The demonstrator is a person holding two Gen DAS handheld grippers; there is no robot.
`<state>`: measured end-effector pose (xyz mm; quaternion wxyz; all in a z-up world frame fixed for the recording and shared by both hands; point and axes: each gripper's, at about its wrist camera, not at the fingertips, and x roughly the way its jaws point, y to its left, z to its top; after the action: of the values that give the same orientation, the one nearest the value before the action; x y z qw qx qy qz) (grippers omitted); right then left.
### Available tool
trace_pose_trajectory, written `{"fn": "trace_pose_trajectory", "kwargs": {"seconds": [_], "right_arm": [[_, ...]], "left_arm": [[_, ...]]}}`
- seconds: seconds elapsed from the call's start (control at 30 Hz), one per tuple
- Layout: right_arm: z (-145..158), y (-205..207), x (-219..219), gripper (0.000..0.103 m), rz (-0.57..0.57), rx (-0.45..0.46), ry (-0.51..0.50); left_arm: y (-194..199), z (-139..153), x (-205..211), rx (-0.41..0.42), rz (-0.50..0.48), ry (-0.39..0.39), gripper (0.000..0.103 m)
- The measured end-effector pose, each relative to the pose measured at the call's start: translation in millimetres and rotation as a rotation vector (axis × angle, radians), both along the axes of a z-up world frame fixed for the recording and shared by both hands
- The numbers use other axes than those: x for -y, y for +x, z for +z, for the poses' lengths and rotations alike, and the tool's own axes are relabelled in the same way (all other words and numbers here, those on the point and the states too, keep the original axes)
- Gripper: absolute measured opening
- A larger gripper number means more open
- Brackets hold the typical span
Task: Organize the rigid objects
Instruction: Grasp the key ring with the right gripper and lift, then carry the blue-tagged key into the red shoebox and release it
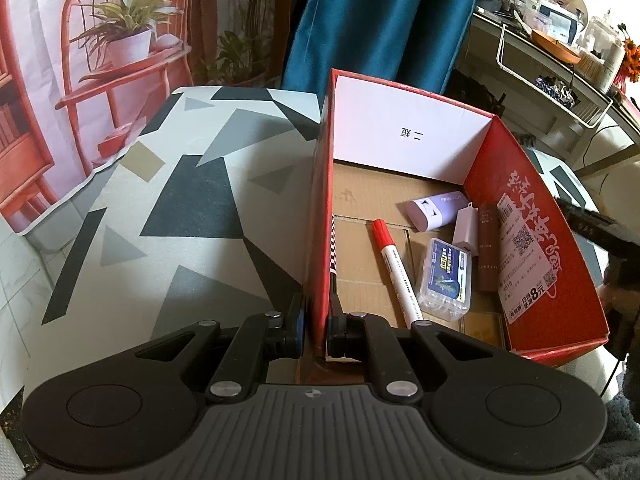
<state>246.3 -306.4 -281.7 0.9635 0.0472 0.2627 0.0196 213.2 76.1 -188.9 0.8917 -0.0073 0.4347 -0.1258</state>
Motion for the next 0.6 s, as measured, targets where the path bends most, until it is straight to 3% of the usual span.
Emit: {"fn": "trace_pose_trajectory", "kwargs": {"seconds": [0.6], "right_arm": [[93.5, -17.2, -29.6, 0.025, 0.136, 0.244, 0.056]], "left_arm": [[3.5, -1.9, 3.1, -0.009, -0.013, 0.006, 0.012]]}}
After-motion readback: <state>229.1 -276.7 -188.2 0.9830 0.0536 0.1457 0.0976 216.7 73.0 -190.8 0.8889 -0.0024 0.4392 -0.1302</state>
